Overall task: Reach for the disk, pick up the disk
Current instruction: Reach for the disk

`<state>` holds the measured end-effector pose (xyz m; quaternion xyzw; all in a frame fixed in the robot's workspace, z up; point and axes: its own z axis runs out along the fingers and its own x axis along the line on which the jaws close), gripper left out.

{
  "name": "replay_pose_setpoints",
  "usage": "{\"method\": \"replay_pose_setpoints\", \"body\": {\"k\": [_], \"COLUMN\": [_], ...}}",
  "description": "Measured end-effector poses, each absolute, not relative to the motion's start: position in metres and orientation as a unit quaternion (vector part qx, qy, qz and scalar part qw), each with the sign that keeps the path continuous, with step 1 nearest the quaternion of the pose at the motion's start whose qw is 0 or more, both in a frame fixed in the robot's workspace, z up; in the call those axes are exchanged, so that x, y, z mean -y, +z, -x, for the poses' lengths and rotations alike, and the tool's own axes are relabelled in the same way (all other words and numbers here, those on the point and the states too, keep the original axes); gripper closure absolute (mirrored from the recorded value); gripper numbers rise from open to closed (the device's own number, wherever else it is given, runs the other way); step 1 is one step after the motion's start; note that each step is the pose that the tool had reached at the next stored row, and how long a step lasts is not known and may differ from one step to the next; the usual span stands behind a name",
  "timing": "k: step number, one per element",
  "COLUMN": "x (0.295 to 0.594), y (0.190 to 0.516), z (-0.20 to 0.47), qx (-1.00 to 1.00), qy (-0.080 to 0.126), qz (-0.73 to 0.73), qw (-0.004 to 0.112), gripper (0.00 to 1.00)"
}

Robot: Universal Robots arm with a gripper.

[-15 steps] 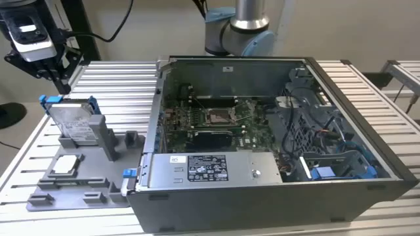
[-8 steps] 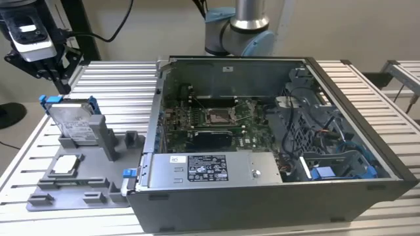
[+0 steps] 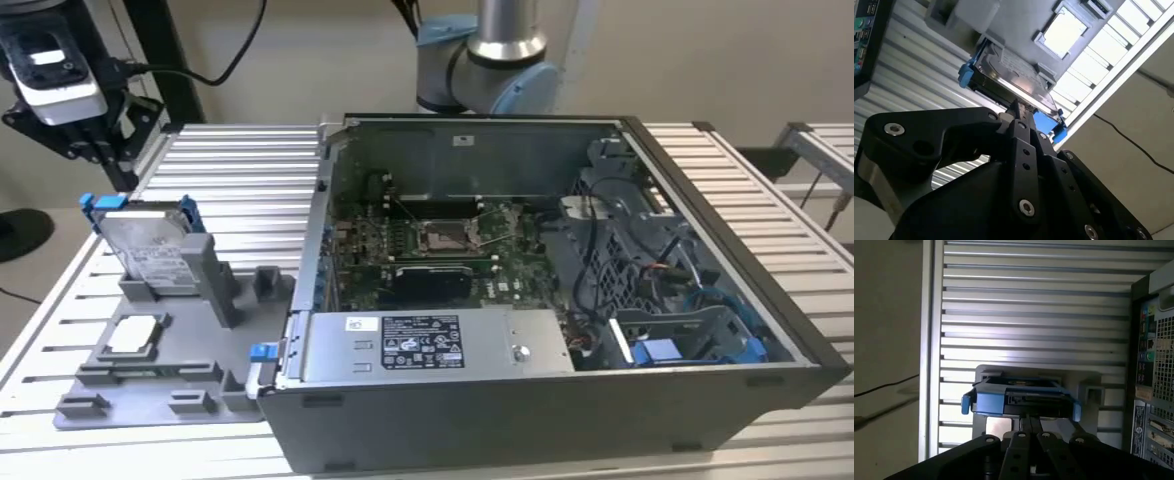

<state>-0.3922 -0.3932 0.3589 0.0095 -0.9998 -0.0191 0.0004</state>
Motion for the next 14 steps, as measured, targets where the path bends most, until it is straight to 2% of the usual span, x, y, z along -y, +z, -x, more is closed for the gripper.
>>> {"method": "replay_pose_setpoints", "body": {"k": [14], "x": [0.389], "y": [0.359], "z": [0.422], "qx": [1.0], "qy": [-0.019], "qz": [-0.01], "qw": [0.0], "gripper": [1.0]}}
